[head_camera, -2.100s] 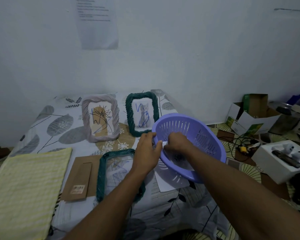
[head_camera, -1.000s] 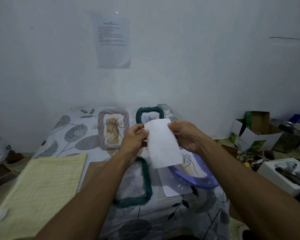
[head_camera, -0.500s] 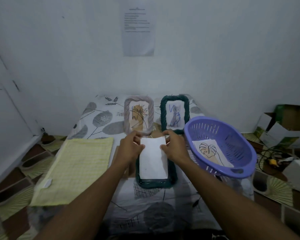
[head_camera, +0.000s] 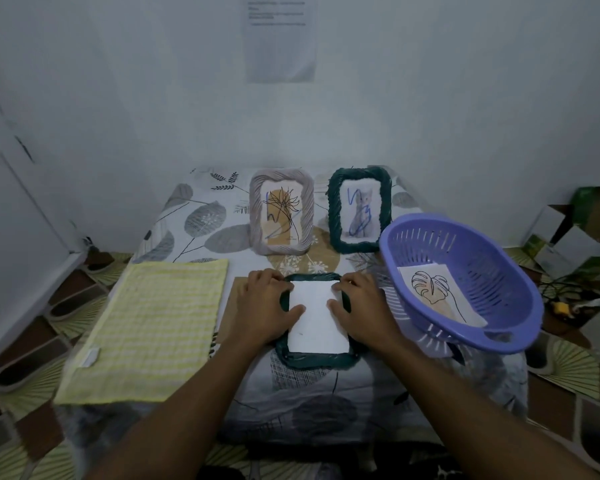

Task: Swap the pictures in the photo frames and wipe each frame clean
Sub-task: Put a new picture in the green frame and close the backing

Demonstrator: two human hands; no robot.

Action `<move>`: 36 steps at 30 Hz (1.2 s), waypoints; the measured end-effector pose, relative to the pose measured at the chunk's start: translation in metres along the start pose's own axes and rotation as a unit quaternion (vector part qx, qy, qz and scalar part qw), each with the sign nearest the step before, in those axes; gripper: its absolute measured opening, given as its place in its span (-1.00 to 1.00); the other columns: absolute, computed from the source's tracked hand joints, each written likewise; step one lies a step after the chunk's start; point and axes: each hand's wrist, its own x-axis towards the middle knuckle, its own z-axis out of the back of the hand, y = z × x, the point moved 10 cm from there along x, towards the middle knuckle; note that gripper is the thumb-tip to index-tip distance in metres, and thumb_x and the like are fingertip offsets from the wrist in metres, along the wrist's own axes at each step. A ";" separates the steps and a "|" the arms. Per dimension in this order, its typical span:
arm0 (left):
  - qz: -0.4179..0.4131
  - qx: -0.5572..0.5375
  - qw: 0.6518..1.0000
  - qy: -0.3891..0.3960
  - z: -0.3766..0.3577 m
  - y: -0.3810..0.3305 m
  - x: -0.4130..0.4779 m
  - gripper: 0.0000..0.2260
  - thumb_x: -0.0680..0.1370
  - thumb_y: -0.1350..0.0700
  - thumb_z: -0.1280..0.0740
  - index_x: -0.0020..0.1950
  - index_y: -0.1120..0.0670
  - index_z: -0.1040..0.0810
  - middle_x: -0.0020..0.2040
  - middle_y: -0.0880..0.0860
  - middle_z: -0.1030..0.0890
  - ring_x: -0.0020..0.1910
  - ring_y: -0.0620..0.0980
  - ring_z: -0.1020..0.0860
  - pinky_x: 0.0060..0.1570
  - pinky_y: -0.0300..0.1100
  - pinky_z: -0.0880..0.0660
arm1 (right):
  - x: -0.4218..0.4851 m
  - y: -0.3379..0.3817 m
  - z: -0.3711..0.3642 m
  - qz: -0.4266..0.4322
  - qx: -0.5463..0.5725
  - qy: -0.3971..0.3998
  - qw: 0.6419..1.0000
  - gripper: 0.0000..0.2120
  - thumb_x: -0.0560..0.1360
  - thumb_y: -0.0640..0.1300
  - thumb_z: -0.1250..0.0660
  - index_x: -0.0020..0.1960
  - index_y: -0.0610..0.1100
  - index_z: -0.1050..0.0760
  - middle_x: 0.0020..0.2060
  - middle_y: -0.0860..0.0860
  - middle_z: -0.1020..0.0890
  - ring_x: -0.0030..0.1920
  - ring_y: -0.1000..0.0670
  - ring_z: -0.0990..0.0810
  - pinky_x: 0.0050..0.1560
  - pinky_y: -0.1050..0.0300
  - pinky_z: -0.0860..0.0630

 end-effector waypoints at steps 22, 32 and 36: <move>0.031 -0.148 0.988 0.014 -0.009 0.015 -0.006 -0.37 0.22 -0.42 -0.24 0.10 -0.05 -0.61 0.22 -0.06 -0.48 0.23 -0.03 -0.37 0.24 0.04 -0.33 | -0.007 -0.013 -0.009 -0.001 0.049 0.014 0.999 -0.59 0.50 0.11 -0.33 0.29 -0.02 -0.54 0.31 0.02 -0.43 0.30 -0.04 -0.38 0.32 -0.10 -0.35; 0.027 -0.123 0.992 -0.002 0.007 0.008 -0.001 -0.44 0.33 -0.36 -0.25 0.11 0.01 -0.61 0.13 -0.02 -0.50 0.15 0.02 -0.39 0.13 -0.12 -0.32 | -0.009 -0.012 -0.004 -0.005 0.088 0.004 0.996 -0.56 0.49 0.09 -0.35 0.32 -0.02 -0.51 0.28 0.01 -0.47 0.29 -0.04 -0.42 0.30 -0.11 -0.38; 0.081 -0.119 0.989 -0.043 0.028 0.026 -0.002 -0.52 0.39 -0.21 -0.27 0.16 0.07 -0.58 0.16 0.05 -0.52 0.18 0.08 -0.41 0.16 0.02 -0.40 | -0.010 -0.011 -0.002 -0.002 0.114 -0.001 0.993 -0.57 0.49 0.07 -0.36 0.32 -0.02 -0.51 0.27 0.04 -0.48 0.27 -0.01 -0.43 0.29 -0.07 -0.39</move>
